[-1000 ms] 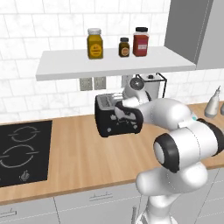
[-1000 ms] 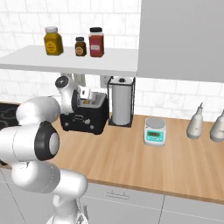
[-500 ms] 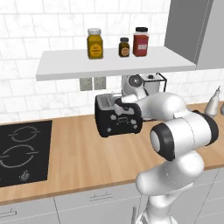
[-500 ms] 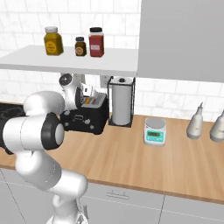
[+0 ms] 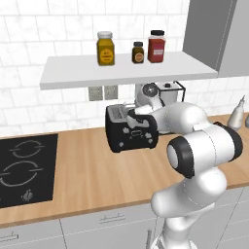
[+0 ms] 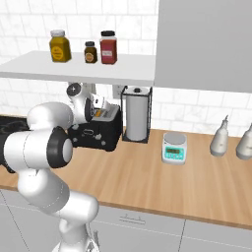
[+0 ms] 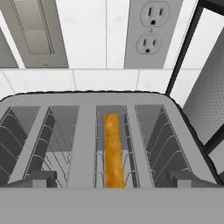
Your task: Start the toaster. Once the lever pops up, take the bread to the plate on the dining counter.
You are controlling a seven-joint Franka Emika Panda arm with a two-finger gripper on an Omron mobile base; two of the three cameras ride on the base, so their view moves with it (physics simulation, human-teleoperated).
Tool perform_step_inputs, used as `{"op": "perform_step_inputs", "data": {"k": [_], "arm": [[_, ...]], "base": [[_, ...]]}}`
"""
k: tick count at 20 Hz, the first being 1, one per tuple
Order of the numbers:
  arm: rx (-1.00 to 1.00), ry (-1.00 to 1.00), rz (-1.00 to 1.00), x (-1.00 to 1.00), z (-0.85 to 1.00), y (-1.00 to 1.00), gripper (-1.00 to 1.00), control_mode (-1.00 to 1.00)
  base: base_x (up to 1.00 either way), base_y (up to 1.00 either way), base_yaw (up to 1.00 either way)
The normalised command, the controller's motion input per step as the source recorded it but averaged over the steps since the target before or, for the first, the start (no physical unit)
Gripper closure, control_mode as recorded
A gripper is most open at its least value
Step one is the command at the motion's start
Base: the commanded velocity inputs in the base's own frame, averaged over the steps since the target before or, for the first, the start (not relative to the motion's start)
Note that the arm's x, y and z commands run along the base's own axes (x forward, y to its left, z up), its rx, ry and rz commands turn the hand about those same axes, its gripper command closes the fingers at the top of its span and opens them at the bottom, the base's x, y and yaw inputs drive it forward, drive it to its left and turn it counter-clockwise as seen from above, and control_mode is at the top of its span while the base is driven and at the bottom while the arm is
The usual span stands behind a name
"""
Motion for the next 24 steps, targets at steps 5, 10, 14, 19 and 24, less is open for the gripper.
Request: {"op": "perform_step_inputs", "data": {"k": [5,10,14,19,24], "arm": [[0.0,0.0,0.0,0.0,0.0,0.0,-1.0,-1.0],[0.0,0.0,0.0,0.0,0.0,0.0,-1.0,-1.0],[0.0,0.0,0.0,0.0,0.0,0.0,-1.0,-1.0],[0.0,0.0,0.0,0.0,0.0,0.0,-1.0,-1.0],[0.0,0.0,0.0,0.0,0.0,0.0,-1.0,-1.0]], "base": [[0.0,0.0,0.0],[0.0,0.0,0.0],[0.0,0.0,0.0],[0.0,0.0,0.0],[0.0,0.0,0.0]]}}
